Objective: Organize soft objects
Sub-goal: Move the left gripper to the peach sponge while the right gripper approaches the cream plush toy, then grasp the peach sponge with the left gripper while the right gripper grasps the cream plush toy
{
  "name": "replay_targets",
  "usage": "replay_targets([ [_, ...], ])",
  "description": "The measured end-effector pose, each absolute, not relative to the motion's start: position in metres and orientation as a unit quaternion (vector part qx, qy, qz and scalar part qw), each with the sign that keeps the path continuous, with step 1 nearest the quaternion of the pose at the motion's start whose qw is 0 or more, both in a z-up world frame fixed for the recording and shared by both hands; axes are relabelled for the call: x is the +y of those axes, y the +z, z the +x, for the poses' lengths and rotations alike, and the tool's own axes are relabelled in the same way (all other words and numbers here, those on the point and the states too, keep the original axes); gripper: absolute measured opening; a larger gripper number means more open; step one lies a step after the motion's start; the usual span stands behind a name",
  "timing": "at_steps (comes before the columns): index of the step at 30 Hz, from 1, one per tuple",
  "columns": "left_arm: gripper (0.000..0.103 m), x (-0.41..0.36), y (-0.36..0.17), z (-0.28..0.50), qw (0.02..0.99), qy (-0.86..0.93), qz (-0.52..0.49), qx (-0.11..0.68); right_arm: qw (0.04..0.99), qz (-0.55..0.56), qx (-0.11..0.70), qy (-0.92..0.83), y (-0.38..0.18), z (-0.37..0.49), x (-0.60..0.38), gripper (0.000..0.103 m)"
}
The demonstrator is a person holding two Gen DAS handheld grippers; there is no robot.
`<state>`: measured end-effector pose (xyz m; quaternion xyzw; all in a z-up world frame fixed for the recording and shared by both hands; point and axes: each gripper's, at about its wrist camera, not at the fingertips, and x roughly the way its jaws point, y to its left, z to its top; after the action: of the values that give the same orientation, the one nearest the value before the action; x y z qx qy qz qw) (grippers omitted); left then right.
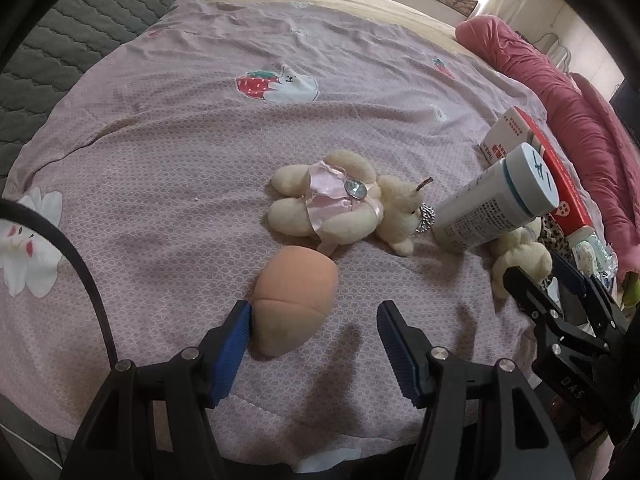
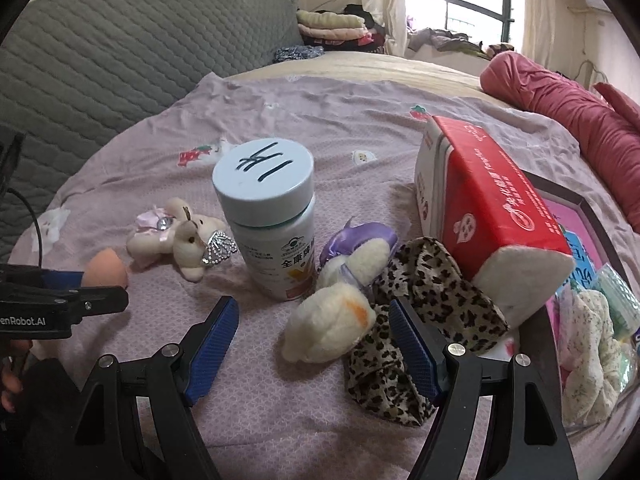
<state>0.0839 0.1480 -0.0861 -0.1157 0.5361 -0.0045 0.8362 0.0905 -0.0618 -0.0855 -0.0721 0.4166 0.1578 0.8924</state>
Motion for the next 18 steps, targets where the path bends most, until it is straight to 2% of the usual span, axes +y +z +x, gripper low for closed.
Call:
replay_targets([
  [2,0.064,0.147,-0.088,0.084,0.836,-0.003,-0.114,0.537,0.892,-0.080,0.417,0.157,-0.088,0.091,-0.059,0.079],
  [6,0.064,0.148,-0.090,0.085,0.834,-0.003,-0.116,0.539,0.891,-0.087,0.418,0.157,-0.093,0.094,-0.054,0.069],
  [18,0.064,0.152,-0.096,0.089,0.832,-0.007,-0.129,0.540,0.891,-0.088,0.421,0.148,-0.098,0.101,-0.062,0.052],
])
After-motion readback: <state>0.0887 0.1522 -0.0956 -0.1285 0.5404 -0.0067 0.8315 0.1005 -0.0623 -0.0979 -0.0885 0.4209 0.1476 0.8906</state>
